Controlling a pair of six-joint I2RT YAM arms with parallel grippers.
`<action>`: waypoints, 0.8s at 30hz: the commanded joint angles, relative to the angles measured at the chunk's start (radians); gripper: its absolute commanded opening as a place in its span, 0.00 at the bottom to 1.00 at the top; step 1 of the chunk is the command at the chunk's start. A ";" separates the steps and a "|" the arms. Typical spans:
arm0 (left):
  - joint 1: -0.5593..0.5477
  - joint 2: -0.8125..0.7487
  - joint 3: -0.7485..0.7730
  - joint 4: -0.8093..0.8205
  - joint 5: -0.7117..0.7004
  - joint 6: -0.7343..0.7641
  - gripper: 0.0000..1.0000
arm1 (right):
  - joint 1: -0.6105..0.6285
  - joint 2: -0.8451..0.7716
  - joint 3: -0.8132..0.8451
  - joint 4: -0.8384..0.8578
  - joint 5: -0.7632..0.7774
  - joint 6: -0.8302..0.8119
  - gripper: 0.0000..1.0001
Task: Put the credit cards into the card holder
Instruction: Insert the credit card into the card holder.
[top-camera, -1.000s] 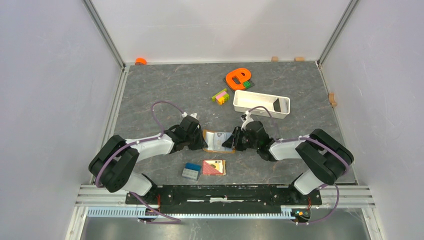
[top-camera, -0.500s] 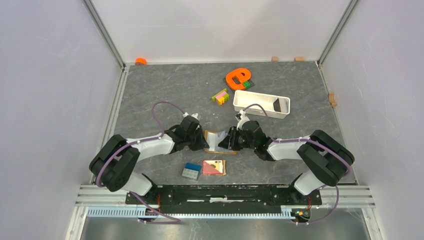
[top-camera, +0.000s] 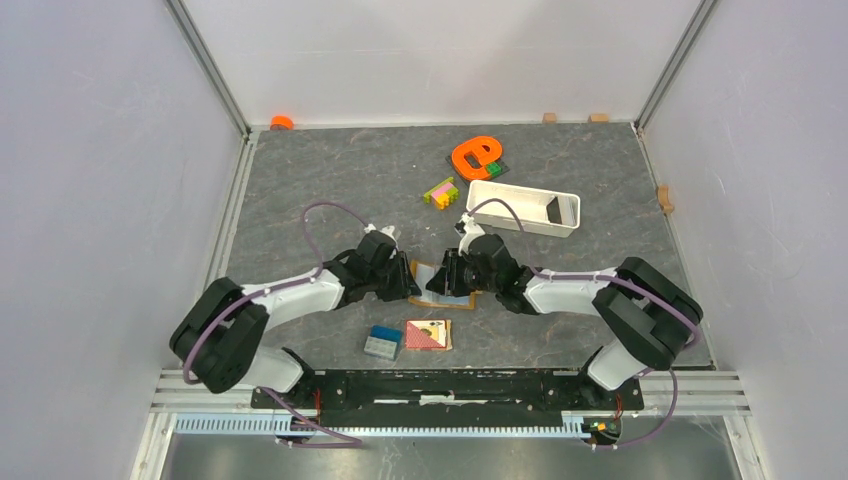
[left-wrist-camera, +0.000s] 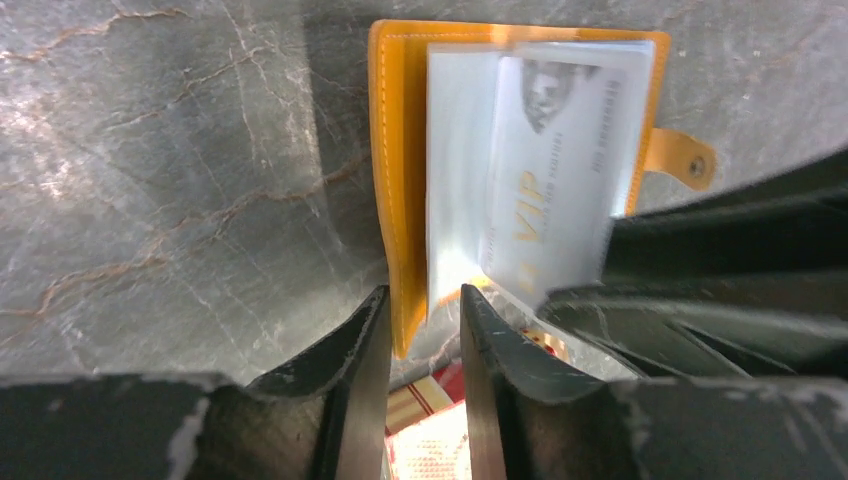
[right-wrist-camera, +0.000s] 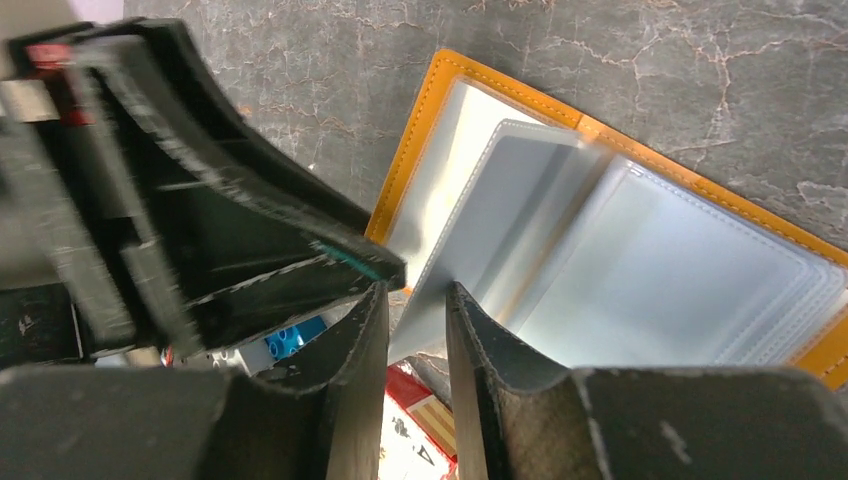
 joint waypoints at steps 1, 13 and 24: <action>0.010 -0.130 0.001 -0.099 -0.036 0.037 0.40 | 0.009 0.039 0.059 0.002 0.010 -0.028 0.32; 0.090 -0.476 0.026 -0.472 -0.130 0.073 0.65 | 0.042 0.087 0.154 -0.020 0.015 -0.070 0.50; 0.216 -0.472 0.272 -0.619 0.036 0.214 0.86 | -0.017 -0.109 0.246 -0.296 0.110 -0.279 0.66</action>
